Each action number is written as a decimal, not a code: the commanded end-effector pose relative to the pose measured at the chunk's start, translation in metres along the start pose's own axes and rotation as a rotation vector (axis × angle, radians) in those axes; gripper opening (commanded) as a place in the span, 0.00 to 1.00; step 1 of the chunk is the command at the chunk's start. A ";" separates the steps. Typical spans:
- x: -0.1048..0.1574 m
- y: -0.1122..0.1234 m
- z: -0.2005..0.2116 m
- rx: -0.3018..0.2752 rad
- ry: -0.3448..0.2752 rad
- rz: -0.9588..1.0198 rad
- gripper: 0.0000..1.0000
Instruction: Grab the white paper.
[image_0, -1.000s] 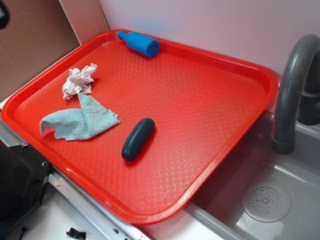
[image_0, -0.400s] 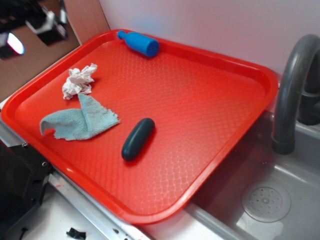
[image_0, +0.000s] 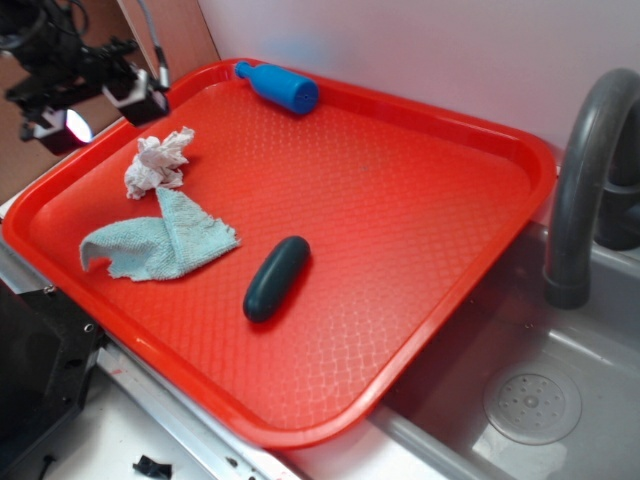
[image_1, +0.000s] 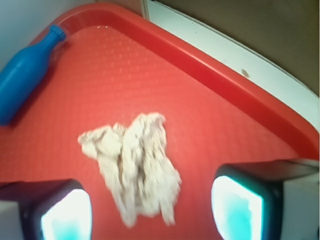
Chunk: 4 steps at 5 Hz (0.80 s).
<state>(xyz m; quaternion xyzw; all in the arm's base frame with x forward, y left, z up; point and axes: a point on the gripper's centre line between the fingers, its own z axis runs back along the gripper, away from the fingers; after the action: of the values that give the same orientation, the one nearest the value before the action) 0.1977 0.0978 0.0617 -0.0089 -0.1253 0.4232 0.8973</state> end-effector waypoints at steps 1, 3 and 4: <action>0.001 -0.006 -0.028 0.029 0.012 -0.066 1.00; -0.003 -0.008 -0.037 0.043 0.031 -0.079 0.17; -0.004 -0.008 -0.036 0.047 0.025 -0.080 0.00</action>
<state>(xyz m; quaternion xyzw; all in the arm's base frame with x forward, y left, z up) 0.2073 0.0893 0.0196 0.0158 -0.0851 0.3929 0.9155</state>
